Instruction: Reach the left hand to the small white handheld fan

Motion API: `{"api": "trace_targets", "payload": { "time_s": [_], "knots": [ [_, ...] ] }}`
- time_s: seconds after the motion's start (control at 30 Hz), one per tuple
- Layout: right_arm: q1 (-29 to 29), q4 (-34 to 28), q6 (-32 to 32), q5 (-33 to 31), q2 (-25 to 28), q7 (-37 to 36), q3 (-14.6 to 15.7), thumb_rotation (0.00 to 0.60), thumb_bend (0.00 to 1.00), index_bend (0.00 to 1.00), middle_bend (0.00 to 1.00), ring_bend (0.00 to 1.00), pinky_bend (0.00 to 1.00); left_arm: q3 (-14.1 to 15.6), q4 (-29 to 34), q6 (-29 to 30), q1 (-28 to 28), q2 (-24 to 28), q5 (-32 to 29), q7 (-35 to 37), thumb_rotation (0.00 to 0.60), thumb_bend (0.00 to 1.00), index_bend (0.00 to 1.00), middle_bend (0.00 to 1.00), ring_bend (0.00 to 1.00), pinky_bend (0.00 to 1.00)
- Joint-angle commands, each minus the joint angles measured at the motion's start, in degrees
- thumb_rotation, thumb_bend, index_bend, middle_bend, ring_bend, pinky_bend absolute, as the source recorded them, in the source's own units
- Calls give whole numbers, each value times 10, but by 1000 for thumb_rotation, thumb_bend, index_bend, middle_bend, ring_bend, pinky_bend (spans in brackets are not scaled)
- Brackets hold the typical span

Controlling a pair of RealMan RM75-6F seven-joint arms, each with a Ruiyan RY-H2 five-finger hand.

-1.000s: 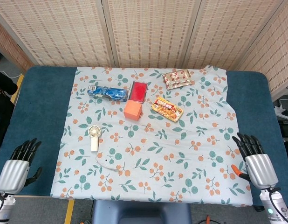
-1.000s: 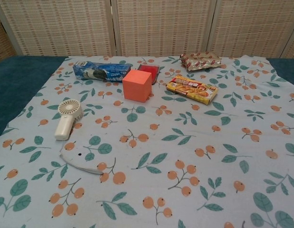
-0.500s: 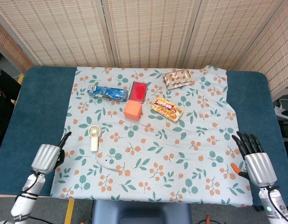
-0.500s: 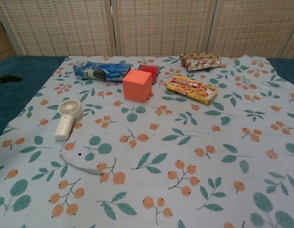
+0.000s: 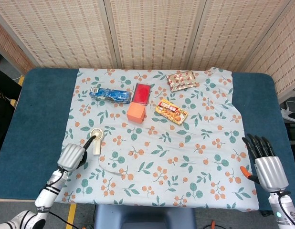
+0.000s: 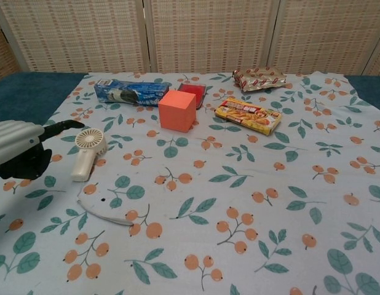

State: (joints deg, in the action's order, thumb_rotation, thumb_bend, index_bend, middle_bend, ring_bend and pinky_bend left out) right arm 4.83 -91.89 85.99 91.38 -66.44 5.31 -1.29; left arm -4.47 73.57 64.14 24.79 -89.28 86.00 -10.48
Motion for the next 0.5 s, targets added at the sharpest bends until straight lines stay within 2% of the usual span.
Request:
{"api": "trace_targets", "payload": {
  "time_s": [0.03,0.5],
  "knots": [
    [0,0,-2,-1,0,0,0,600,125,0,0,0,0,6,-8,0,4,-10,4,1,600,780,7,994,909,993],
    [0,-5,-4,-2,4,-4,1,600,126,0,0,0,0,24,-39,-1,9,-33,3,-3,600,779,16,999,909,993]
  ]
}}
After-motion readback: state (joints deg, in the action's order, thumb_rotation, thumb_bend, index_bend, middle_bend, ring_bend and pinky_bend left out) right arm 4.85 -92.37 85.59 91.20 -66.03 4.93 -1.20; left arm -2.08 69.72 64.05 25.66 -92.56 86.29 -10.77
